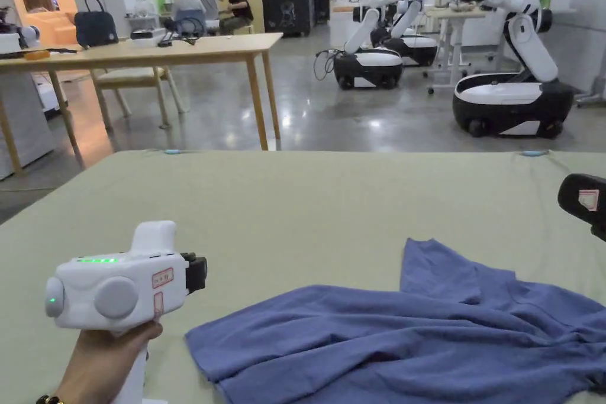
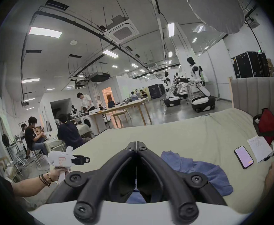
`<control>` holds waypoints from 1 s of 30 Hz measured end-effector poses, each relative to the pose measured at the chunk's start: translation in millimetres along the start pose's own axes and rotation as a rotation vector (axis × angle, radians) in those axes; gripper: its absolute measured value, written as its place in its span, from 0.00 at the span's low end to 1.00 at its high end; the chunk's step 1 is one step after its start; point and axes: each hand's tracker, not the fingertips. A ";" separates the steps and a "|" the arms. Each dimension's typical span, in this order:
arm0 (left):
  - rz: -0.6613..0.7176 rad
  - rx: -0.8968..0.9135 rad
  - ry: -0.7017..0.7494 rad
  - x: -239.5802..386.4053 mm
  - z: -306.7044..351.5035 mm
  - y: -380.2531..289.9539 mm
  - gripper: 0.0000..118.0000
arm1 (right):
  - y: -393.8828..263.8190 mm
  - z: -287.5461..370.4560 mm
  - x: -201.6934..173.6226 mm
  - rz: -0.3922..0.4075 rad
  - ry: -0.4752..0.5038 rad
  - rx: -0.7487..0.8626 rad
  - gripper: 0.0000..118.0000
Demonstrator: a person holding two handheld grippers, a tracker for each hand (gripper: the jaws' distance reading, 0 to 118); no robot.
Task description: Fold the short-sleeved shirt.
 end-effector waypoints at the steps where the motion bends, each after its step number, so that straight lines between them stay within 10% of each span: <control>1: -0.016 -0.066 0.003 -2.7 -13.5 -4.6 0.00 | -0.1 -0.7 -1.7 0.005 -0.003 0.000 0.01; 2: -0.001 -0.092 -0.011 -5.9 -23.5 -10.9 0.11 | -0.5 -0.6 -3.4 0.008 -0.010 0.001 0.01; 3: 0.001 -0.091 0.018 -8.7 -35.6 -14.1 0.43 | -1.0 -1.1 -3.4 0.010 -0.015 0.002 0.01; 4: 0.017 -0.146 0.038 -16.2 -51.8 -17.3 0.98 | -1.4 -1.3 -2.7 0.010 -0.016 0.002 0.01; 5: 0.026 -0.229 0.039 -20.4 -68.6 -25.8 0.99 | -2.3 -1.3 -2.5 0.008 -0.020 0.002 0.01; 14: -0.040 -0.290 0.104 -25.6 -111.0 -58.7 0.92 | -11.7 -8.0 8.4 0.014 -0.060 -0.049 0.01; 17: -0.120 -0.273 0.056 -9.4 -105.8 -68.9 0.59 | -16.3 -10.0 11.7 0.017 -0.068 -0.065 0.01; 19: -0.100 -0.328 -0.023 -6.3 -98.8 -69.7 0.05 | -19.9 -11.8 11.9 0.024 -0.072 -0.070 0.01; 20: -0.108 -0.308 -0.026 -2.2 -91.5 -71.7 0.00 | -20.9 -13.1 12.7 0.027 -0.073 -0.072 0.01; 25: -0.223 -0.199 0.062 1.9 -93.4 -66.3 0.00 | -25.7 -32.3 38.2 0.035 -0.065 -0.152 0.01; 30: -0.142 -0.264 0.009 -0.4 -93.1 -73.7 0.00 | -51.7 -62.9 134.6 0.099 -0.347 -0.385 0.10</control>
